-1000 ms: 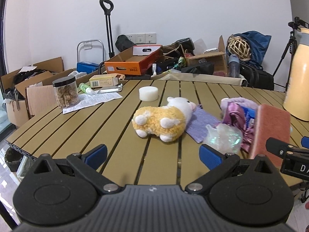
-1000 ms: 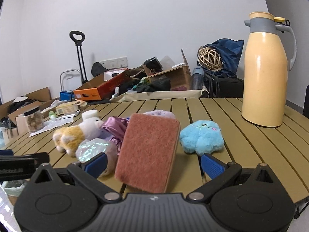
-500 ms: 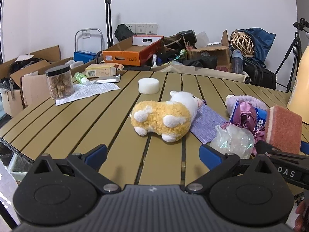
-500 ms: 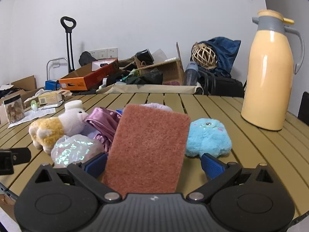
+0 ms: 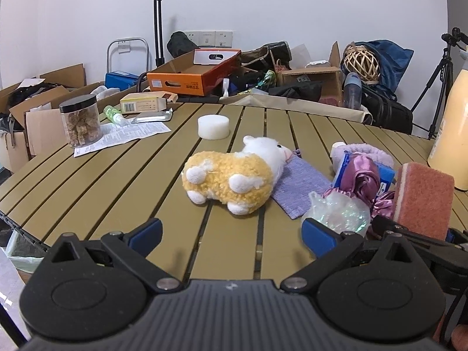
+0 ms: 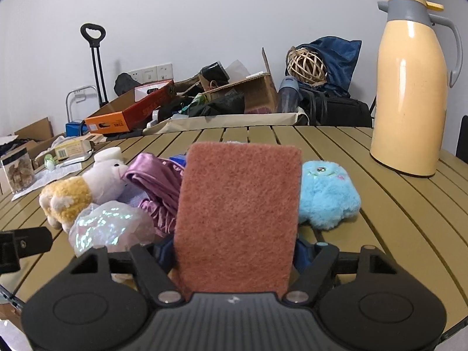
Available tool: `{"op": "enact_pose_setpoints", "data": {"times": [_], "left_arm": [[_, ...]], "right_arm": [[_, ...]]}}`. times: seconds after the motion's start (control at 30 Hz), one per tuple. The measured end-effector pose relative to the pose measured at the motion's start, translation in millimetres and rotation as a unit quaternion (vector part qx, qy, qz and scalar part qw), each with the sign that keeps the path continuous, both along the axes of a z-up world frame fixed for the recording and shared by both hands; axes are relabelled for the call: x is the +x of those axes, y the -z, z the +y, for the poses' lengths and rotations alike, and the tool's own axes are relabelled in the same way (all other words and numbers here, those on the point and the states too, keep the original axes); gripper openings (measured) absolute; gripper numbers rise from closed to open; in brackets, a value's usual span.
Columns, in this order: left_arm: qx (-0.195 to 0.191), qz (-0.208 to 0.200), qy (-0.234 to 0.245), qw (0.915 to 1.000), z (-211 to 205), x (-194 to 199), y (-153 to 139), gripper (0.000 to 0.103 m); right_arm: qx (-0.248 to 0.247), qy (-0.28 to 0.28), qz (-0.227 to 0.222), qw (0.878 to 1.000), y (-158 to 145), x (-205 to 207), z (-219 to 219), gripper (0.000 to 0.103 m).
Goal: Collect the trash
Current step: 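Grasp the iridescent plastic bag with the left tool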
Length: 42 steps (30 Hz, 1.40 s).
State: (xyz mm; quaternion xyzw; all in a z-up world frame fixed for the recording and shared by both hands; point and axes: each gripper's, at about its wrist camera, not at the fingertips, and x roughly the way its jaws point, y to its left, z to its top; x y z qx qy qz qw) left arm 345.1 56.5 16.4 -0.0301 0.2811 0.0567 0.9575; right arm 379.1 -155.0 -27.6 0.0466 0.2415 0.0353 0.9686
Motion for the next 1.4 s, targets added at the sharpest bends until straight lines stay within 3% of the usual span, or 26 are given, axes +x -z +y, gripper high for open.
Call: {"op": "enact_pose_setpoints", "data": {"times": [0.63, 1.07, 1.17, 1.33, 1.4], "left_arm": [[-0.034, 0.006, 0.056, 0.9978, -51, 14, -2, 0.103], [-0.007, 0.008, 0.050, 0.9987, -72, 38, 20, 0.101], [-0.003, 0.005, 0.055, 0.9985, -75, 39, 22, 0.093], [-0.010, 0.013, 0.065, 0.9978, -77, 42, 26, 0.056], [-0.009, 0.011, 0.066, 0.9977, -77, 42, 27, 0.053]], "right_arm": [[0.041, 0.030, -0.047, 0.998, -16, -30, -58, 0.072], [0.046, 0.047, -0.044, 0.997, -12, -42, -89, 0.072], [0.045, 0.045, -0.045, 0.997, -11, -44, -92, 0.072], [0.047, 0.043, -0.045, 0.997, -11, -47, -93, 0.072], [0.047, 0.042, -0.045, 0.997, -11, -48, -93, 0.072]]}}
